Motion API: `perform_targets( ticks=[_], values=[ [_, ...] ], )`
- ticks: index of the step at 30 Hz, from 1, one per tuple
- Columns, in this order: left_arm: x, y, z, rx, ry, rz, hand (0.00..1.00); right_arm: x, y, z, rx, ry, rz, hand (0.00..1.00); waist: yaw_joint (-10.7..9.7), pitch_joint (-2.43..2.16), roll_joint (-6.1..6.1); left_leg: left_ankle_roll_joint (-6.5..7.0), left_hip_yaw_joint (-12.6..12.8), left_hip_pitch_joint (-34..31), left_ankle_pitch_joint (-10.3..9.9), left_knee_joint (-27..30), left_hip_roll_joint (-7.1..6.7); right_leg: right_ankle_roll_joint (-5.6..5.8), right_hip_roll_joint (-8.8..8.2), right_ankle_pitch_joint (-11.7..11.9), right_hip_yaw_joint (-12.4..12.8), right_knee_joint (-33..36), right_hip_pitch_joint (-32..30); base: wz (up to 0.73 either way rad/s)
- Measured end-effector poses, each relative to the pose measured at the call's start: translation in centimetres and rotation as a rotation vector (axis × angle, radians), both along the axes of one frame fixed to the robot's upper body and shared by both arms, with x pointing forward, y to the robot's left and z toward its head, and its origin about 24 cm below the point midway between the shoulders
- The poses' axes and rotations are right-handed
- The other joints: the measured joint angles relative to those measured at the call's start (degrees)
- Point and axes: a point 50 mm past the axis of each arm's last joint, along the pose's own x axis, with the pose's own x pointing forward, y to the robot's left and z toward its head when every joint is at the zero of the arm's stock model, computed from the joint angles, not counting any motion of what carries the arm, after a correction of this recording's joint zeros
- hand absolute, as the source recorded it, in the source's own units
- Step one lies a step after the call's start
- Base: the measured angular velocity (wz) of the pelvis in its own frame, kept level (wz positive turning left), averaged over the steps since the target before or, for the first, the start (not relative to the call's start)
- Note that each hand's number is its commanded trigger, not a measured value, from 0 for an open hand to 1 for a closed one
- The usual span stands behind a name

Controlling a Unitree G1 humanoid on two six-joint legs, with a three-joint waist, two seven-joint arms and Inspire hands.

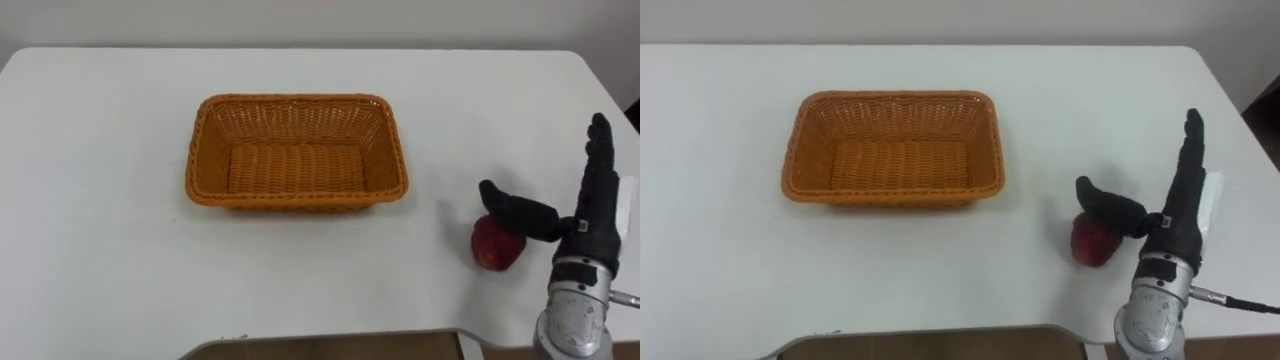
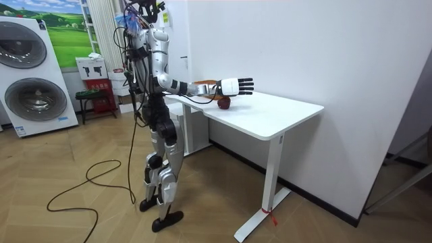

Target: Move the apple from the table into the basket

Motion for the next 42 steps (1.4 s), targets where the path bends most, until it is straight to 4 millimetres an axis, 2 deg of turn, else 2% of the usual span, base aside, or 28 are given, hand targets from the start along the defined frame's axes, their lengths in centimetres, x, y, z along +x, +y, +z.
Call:
perform_targets(
  ticks=[13,16,18,21,24,29,30,31,32,42],
  values=[
    [0.4,0.3,0.1,0.0,-0.003,-0.006,0.0,-0.5,0.4,-1.0,-0.099,0.083,0.09,0.0,-0.1,-0.11,0.29,0.0,0.0,-0.1,0.0,0.0,-0.03,0.0,-0.04,0.0,0.1,0.0,0.0,0.0],
    [0.2,0.2,-0.1,-0.01,0.017,-0.003,0.0,-1.1,0.6,-1.8,-0.093,0.128,0.119,0.0,-0.1,-0.38,0.69,0.0,0.1,-0.1,0.0,0.0,-0.03,0.0,-0.05,0.0,0.1,0.0,-0.1,0.0],
    [0.2,0.2,-0.1,-0.01,0.019,-0.002,0.0,-1.8,0.7,-3.0,-0.084,0.193,0.141,0.0,-0.1,-0.61,0.89,0.0,0.1,0.0,0.0,0.1,-0.02,-0.02,-0.05,0.0,0.2,0.0,0.0,0.0],
    [0.1,0.2,-0.1,-0.009,0.021,0.0,0.0,-2.9,0.7,-4.3,-0.071,0.26,0.162,0.0,-0.1,-0.61,1.13,0.0,0.1,0.0,0.0,0.1,-0.02,-0.02,-0.04,0.0,0.3,0.0,0.0,-0.01],
    [0.3,0.2,-0.1,-0.008,0.017,-0.003,0.0,-2.9,0.8,-4.6,-0.069,0.263,0.185,0.0,-0.6,-0.52,1.26,0.0,0.0,0.1,0.0,0.1,0.02,-0.06,-0.03,0.1,0.2,0.0,0.0,-0.01],
    [0.7,0.2,-0.1,-0.009,0.005,-0.005,0.0,-3.1,0.9,-5.0,-0.064,0.283,0.192,0.0,-0.6,-0.64,0.83,0.0,0.1,0.1,0.0,0.1,0.0,-0.05,-0.05,0.1,0.3,0.1,0.0,0.0],
    [0.8,0.2,-0.1,-0.009,0.004,-0.007,0.0,-3.2,0.9,-5.2,-0.062,0.286,0.191,0.23,-0.7,-0.66,0.75,0.0,0.2,0.1,0.0,0.1,0.0,-0.03,-0.05,0.2,0.3,0.1,0.0,0.0],
    [0.8,0.2,-0.1,-0.009,0.003,-0.007,0.0,-3.2,0.9,-5.2,-0.064,0.288,0.193,0.69,-0.7,-0.68,0.71,0.0,0.2,0.1,0.0,0.1,0.0,-0.03,-0.05,0.2,0.3,0.1,0.0,0.0],
    [0.9,0.2,-0.1,-0.009,-0.001,-0.008,0.0,-3.3,0.9,-5.3,-0.068,0.289,0.195,1.0,-0.6,-0.69,0.68,0.0,0.2,0.0,0.0,0.1,0.0,-0.02,-0.05,0.3,0.3,0.1,0.0,0.0],
    [1.0,0.1,0.0,-0.018,-0.032,0.001,0.0,-3.8,-0.5,-5.6,-0.086,0.255,0.11,1.0,-1.3,-0.72,0.63,0.01,0.1,0.1,0.0,0.1,0.04,-0.05,0.0,0.3,0.2,0.0,0.2,0.0]
  ],
)
